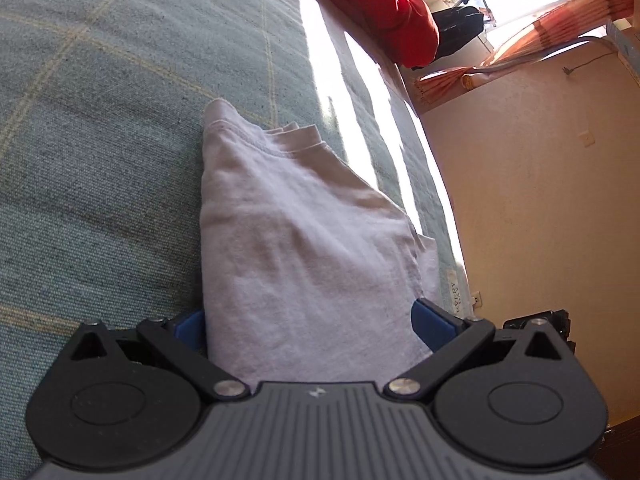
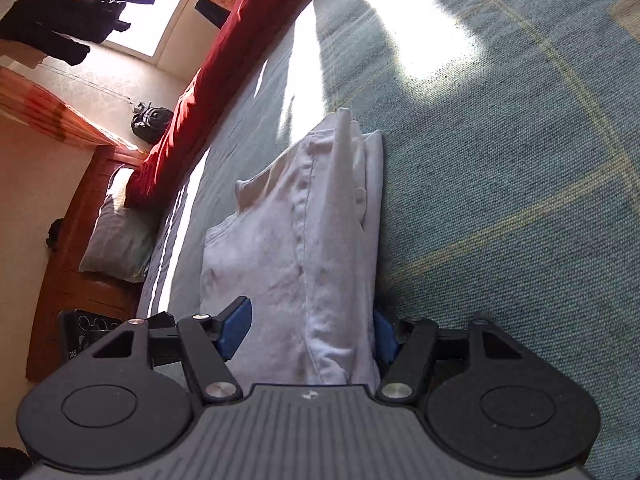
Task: Fold clothes
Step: 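Roll both tools and bring them to the shirt's folded end, then close the right tool on the shirt end while the left tool closes beside it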
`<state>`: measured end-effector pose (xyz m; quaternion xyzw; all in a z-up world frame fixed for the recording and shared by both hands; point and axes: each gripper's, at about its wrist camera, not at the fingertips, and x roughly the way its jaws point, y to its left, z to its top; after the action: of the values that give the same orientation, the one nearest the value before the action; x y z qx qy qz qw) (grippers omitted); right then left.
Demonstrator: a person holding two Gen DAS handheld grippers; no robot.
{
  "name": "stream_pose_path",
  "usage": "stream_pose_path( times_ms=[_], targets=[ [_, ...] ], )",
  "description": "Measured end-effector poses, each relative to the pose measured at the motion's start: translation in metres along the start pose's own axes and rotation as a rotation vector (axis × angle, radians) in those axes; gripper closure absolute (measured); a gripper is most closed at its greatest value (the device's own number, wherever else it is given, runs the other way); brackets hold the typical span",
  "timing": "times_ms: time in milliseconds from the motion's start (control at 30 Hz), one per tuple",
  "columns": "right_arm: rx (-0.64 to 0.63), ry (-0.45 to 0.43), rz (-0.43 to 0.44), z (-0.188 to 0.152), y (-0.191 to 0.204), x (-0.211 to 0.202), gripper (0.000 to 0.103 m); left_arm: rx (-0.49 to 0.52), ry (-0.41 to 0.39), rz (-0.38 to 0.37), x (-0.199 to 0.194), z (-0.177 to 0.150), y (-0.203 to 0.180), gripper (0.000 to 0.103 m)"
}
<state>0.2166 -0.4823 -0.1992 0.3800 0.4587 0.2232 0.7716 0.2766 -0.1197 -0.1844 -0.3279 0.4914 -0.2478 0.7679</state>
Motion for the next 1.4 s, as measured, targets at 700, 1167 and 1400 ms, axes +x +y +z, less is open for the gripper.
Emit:
stream_pose_path(
  times_ms=[700, 1167, 1400],
  targets=[
    [0.04, 0.028, 0.077, 0.011, -0.004, 0.017, 0.031, -0.057, 0.049, -0.088, 0.018, 0.01, 0.008, 0.002],
    [-0.003, 0.0, -0.064, 0.0, 0.004, 0.011, 0.074, 0.008, 0.032, 0.125, -0.001, -0.007, 0.001, 0.063],
    [-0.055, -0.02, -0.133, -0.004, 0.026, 0.003, 0.083, 0.028, 0.008, 0.167, -0.007, -0.007, -0.012, 0.072]
  ],
)
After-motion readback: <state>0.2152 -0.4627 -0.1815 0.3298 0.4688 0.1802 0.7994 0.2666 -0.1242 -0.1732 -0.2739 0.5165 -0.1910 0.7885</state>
